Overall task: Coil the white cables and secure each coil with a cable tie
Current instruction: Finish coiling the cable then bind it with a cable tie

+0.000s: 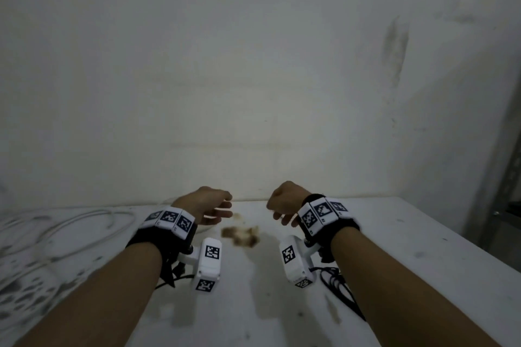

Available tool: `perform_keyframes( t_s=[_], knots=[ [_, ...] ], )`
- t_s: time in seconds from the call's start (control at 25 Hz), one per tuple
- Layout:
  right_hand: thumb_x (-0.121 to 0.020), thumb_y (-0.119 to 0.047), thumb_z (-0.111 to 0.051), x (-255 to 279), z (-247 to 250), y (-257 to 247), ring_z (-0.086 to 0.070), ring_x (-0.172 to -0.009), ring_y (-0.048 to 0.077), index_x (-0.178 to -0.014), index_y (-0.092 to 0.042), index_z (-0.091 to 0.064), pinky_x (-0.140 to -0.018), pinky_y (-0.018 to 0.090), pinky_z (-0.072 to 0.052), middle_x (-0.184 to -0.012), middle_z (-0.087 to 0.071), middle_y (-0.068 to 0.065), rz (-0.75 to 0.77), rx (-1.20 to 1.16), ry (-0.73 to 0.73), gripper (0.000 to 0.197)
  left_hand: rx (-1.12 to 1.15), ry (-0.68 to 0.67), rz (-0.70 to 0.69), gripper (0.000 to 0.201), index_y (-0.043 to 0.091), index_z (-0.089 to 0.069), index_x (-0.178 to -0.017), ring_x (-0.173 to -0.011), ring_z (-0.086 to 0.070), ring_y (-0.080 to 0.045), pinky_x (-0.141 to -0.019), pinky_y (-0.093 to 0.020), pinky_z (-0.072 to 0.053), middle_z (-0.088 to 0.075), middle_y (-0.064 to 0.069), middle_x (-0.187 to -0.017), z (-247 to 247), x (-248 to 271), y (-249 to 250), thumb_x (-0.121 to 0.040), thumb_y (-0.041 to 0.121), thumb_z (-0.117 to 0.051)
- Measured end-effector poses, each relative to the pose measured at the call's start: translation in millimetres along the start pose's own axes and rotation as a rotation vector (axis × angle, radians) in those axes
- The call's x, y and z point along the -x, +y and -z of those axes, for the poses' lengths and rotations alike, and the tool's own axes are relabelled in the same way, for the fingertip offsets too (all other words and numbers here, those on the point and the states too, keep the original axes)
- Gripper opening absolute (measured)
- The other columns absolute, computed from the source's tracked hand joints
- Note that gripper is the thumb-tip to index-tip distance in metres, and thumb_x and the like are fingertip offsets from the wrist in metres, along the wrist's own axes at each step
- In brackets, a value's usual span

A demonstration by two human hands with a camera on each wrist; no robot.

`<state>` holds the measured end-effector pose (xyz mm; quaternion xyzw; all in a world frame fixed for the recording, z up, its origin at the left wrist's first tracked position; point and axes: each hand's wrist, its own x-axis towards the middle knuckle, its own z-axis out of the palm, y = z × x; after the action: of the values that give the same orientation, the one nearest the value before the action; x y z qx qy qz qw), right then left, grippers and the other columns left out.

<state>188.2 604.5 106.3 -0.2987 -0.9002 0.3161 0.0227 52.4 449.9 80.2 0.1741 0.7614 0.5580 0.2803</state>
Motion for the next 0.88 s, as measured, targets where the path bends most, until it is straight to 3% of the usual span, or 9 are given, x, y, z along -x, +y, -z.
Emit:
perform_keyframes(
  t_s=[0.2,0.4,0.52,0.6,0.68,0.8,0.88],
  knots=[
    [-0.094,-0.017,-0.056,50.0,-42.1,-63.5,-0.068,-0.081,0.026,-0.112,-0.002,-0.07,-0.057,0.027,-0.051,-0.106,-0.075,0.013,0.179,0.28,-0.095,0.027,0.025,0.039,-0.011,0.019,0.009,-0.07,-0.107,-0.082,-0.071,-0.016,-0.062,-0.025,-0.049,-0.072,-0.003,-0.095,60.9,57.4,-22.5,-0.092,0.02,-0.065],
    [-0.097,-0.021,-0.057,79.6,-76.3,-133.3,-0.067,-0.077,0.024,-0.118,-0.01,-0.069,-0.058,0.027,-0.054,-0.099,-0.072,0.01,0.38,0.431,-0.353,0.026,0.079,0.175,0.016,0.019,0.01,-0.073,-0.105,-0.079,-0.069,-0.016,-0.059,-0.024,-0.048,-0.072,-0.003,-0.095,163.9,108.8,-49.8,-0.09,0.02,-0.069],
    [-0.096,-0.02,-0.059,82.8,-103.1,-171.6,-0.066,-0.074,0.022,-0.116,-0.011,-0.07,-0.065,0.03,-0.057,-0.093,-0.07,0.007,0.479,0.513,-0.4,0.025,0.096,0.273,0.017,0.021,0.008,-0.073,-0.106,-0.078,-0.068,-0.016,-0.058,-0.024,-0.046,-0.071,-0.003,-0.089,214.4,134.5,-64.1,-0.088,0.018,-0.071],
    [-0.092,-0.019,-0.067,83.9,-124.3,-188.9,-0.064,-0.064,0.015,-0.116,-0.011,-0.07,-0.052,0.02,-0.054,-0.083,-0.068,0.004,0.539,0.58,-0.436,0.026,0.066,0.299,0.025,0.022,0.009,-0.072,-0.106,-0.078,-0.069,-0.016,-0.06,-0.024,-0.048,-0.072,-0.003,-0.092,236.5,147.9,-74.7,-0.087,0.021,-0.073],
    [-0.084,-0.02,-0.078,88.1,-148.1,-199.2,-0.061,-0.062,0.007,-0.119,-0.016,-0.07,-0.045,0.016,-0.049,-0.077,-0.065,-0.003,0.572,0.674,-0.567,0.037,0.013,0.294,0.044,0.026,0.01,-0.071,-0.106,-0.077,-0.07,-0.014,-0.061,-0.025,-0.051,-0.073,-0.002,-0.094,252.6,159.4,-87.2,-0.085,0.026,-0.075],
    [-0.077,-0.023,-0.085,99.2,-184.2,-209.5,-0.059,-0.07,0.007,-0.12,-0.025,-0.068,-0.05,0.017,-0.049,-0.085,-0.061,-0.007,0.608,0.863,-0.788,0.046,-0.031,0.284,0.049,0.028,0.009,-0.071,-0.105,-0.074,-0.069,-0.013,-0.061,-0.025,-0.051,-0.071,-0.002,-0.092,268.8,173.8,-104.2,-0.086,0.028,-0.074],
    [-0.074,-0.024,-0.088,102.1,-204.2,-207.8,-0.056,-0.073,0.009,-0.115,-0.024,-0.07,-0.06,0.021,-0.051,-0.085,-0.054,-0.013,0.669,0.935,-0.782,0.045,-0.069,0.243,0.052,0.028,0.012,-0.072,-0.108,-0.077,-0.069,-0.011,-0.062,-0.024,-0.052,-0.071,-0.001,-0.095,270.1,182.0,-112.4,-0.087,0.03,-0.073]
  ],
)
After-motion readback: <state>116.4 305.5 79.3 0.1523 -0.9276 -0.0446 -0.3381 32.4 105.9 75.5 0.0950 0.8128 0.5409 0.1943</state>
